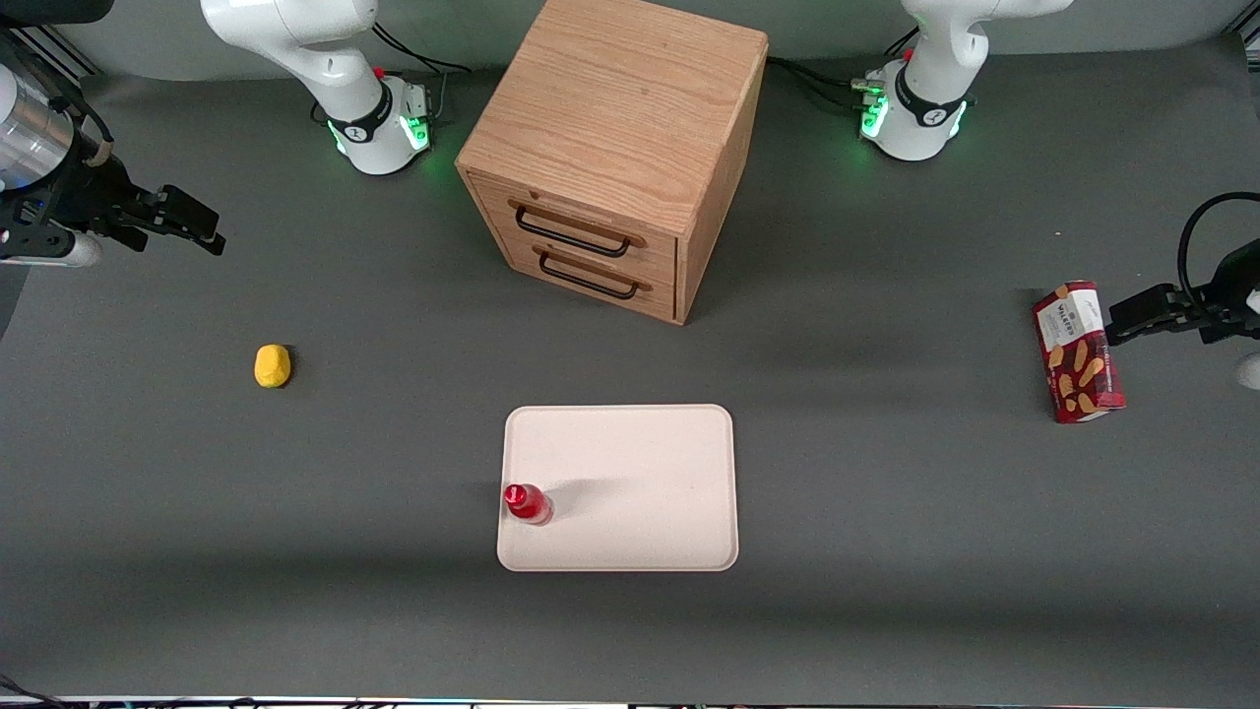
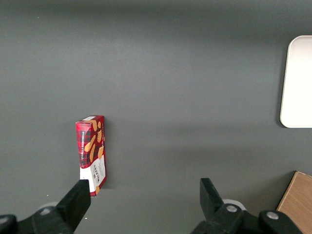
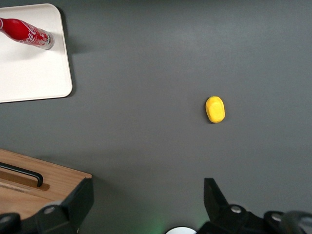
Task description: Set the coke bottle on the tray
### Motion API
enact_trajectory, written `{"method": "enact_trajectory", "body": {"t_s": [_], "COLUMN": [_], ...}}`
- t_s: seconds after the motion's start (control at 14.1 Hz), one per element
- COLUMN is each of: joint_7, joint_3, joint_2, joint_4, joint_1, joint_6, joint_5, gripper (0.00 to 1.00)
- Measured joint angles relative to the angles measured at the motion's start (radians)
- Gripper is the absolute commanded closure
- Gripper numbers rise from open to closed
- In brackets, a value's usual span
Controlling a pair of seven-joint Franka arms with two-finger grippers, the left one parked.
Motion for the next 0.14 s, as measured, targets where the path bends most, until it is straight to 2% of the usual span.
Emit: {"method": "enact_trajectory", "body": {"t_s": [0.14], "joint_7": [-0.001], "joint_3": [-0.004], "joint_2": [0.004], "joint_4": [0.004], "joint_1": [0.0], "joint_6": [0.002], "joint_5": [0.0], "gripper": [0.0]}}
